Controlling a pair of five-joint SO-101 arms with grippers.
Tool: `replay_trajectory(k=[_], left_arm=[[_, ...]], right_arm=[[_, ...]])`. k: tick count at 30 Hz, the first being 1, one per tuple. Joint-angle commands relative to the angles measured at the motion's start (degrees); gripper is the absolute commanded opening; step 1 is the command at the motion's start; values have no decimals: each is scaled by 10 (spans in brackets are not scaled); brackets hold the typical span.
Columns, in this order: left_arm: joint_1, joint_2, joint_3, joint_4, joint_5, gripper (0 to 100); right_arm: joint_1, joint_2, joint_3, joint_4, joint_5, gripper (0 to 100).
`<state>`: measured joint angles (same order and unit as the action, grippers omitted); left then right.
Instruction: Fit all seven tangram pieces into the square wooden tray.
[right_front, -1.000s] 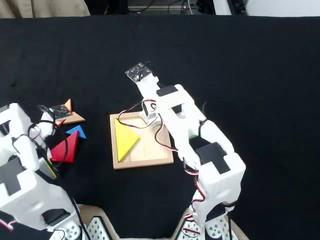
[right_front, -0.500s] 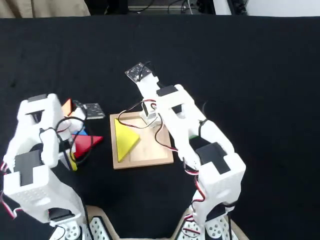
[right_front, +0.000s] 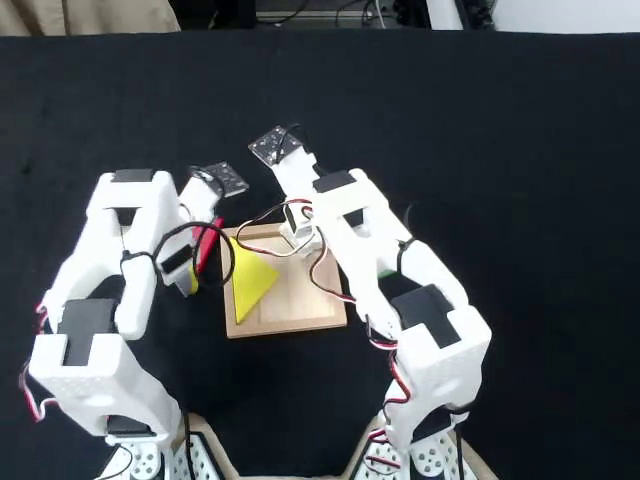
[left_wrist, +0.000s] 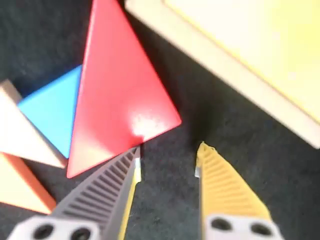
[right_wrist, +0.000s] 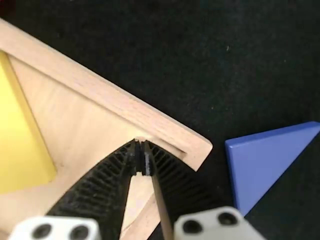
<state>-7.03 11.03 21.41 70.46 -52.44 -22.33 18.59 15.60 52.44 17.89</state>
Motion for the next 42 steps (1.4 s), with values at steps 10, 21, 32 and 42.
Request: replay_trajectory(k=[10, 21, 32, 42], left_arm=[[-104, -136, -80, 96, -16, 185], [-347, -211, -9, -13, 216, 180], [-460, -214, 191, -113, 418, 180], [-435, -214, 293, -188, 421, 180]], right_arm=[[13, -48, -14, 32, 11, 11], [-111, -79, -104, 93, 111, 16], [-210, 108, -386, 236, 226, 234], [-211, 242, -493, 232, 277, 335]])
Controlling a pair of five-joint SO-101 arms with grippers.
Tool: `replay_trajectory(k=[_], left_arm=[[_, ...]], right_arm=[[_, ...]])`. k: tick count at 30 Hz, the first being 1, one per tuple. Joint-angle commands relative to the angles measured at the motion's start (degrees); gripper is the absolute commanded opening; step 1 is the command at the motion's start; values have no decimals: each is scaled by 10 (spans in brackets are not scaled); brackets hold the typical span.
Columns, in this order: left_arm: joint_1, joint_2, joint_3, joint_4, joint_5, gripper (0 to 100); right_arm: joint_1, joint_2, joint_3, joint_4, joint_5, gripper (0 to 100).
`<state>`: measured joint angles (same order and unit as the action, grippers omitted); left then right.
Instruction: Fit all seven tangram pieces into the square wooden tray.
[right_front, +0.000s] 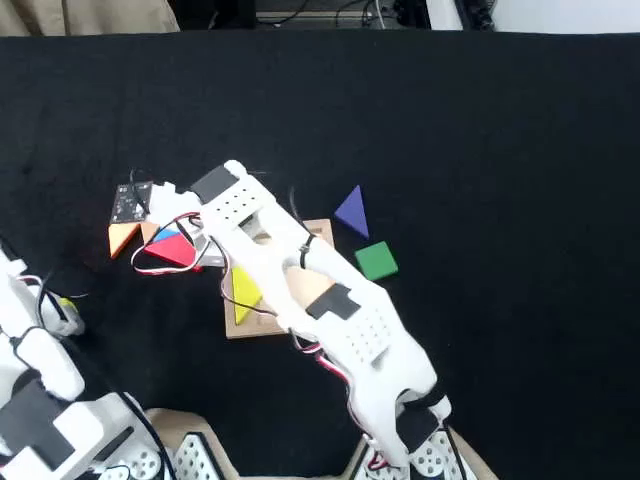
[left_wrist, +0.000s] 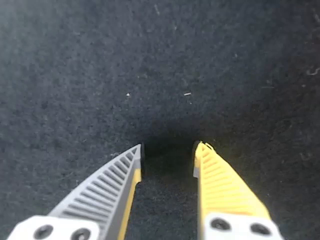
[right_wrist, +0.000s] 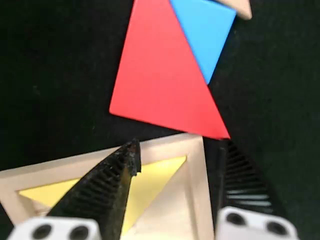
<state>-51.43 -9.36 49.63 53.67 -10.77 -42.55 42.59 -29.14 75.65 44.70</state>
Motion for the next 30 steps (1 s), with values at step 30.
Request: replay_trajectory(k=[30], left_arm=[[-40, -4, 15, -46, 52, 180]], right_arm=[[-92, 204, -315, 127, 95, 294]])
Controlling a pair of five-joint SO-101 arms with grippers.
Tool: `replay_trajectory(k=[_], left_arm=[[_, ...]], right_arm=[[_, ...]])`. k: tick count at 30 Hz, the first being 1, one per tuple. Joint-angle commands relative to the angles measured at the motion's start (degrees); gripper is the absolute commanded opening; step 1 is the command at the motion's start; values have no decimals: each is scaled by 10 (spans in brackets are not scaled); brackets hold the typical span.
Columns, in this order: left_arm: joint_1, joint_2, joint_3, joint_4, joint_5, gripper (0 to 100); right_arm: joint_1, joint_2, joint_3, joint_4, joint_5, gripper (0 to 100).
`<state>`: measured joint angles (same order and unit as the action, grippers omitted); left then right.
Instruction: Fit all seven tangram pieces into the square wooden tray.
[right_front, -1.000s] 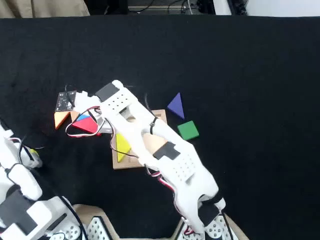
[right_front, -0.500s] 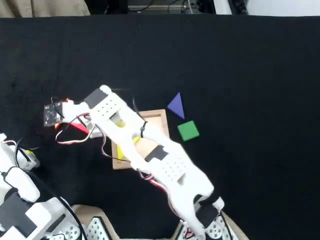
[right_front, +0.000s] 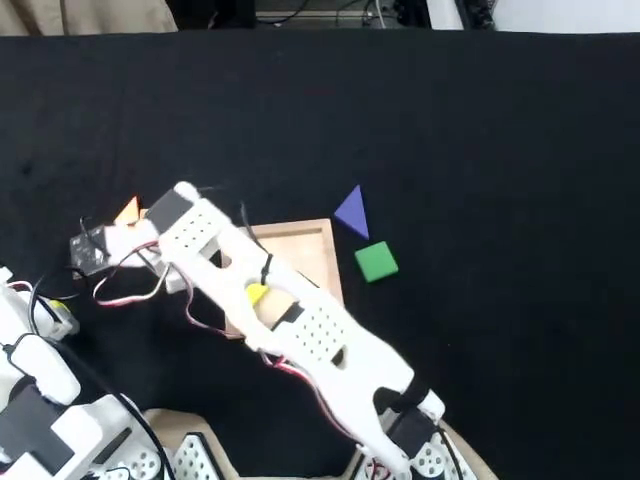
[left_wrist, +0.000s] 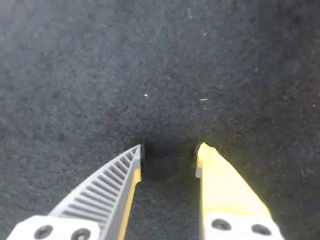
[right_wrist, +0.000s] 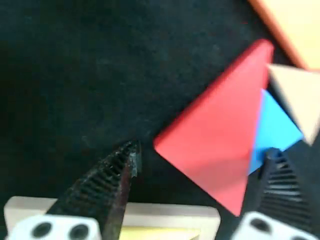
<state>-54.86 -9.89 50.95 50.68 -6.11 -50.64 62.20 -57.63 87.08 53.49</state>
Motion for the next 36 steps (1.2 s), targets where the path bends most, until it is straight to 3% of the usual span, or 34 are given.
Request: replay_trajectory(k=[1, 26, 36], left_arm=[[-6, 1, 1, -16, 5, 180], [6, 2, 1, -16, 5, 180], [6, 2, 1, -16, 5, 180]], right_arm=[[-11, 15, -30, 12, 7, 275], [-26, 57, -107, 38, 7, 299], [-14, 69, -116, 96, 49, 191]])
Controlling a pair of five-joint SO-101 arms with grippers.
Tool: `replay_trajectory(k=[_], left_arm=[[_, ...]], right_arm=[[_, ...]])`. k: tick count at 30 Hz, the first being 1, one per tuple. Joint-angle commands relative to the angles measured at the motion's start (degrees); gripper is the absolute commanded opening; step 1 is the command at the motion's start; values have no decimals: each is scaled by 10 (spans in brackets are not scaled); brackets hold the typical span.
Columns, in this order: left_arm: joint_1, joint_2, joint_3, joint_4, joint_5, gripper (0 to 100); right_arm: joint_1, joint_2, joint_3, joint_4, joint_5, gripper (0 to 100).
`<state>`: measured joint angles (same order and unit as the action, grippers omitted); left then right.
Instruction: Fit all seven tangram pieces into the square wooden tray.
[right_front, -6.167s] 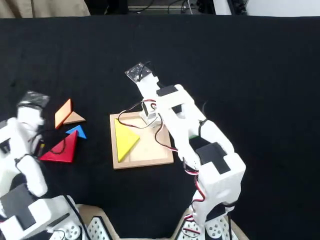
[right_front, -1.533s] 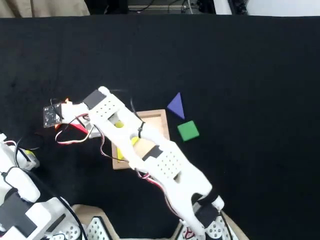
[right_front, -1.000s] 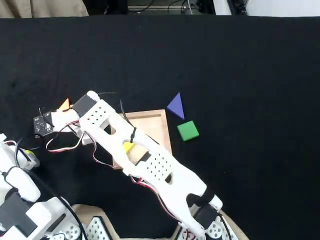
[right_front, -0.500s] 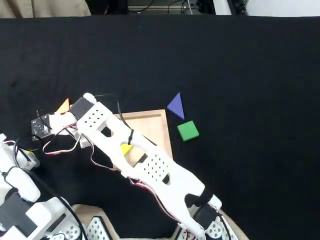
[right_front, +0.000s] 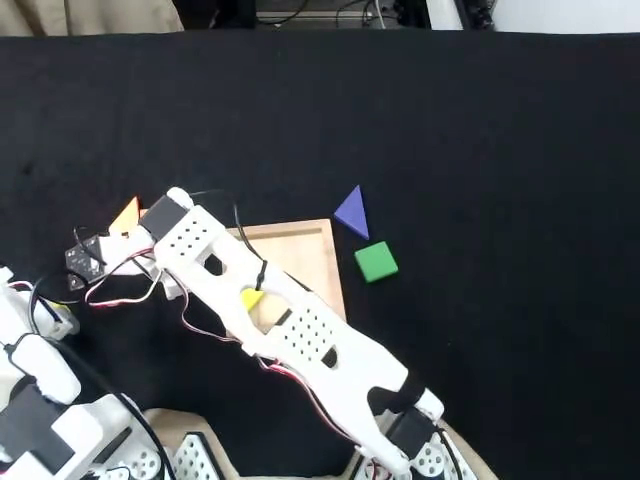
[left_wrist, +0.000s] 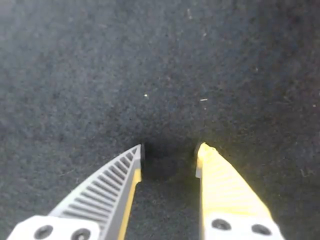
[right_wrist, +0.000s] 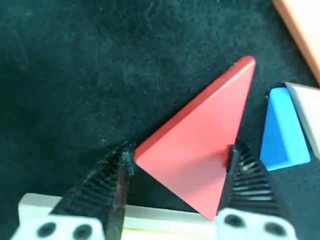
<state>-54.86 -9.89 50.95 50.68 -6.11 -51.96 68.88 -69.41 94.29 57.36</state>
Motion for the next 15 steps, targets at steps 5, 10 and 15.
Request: replay_trajectory(k=[5, 10, 15], left_arm=[[6, 2, 1, -16, 5, 180], [6, 2, 1, -17, 5, 180], [6, 2, 1, -17, 5, 180]], right_arm=[[5, 1, -27, 28, 9, 191], [25, 1, -148, 69, -14, 191], [75, -18, -245, 71, -62, 191]])
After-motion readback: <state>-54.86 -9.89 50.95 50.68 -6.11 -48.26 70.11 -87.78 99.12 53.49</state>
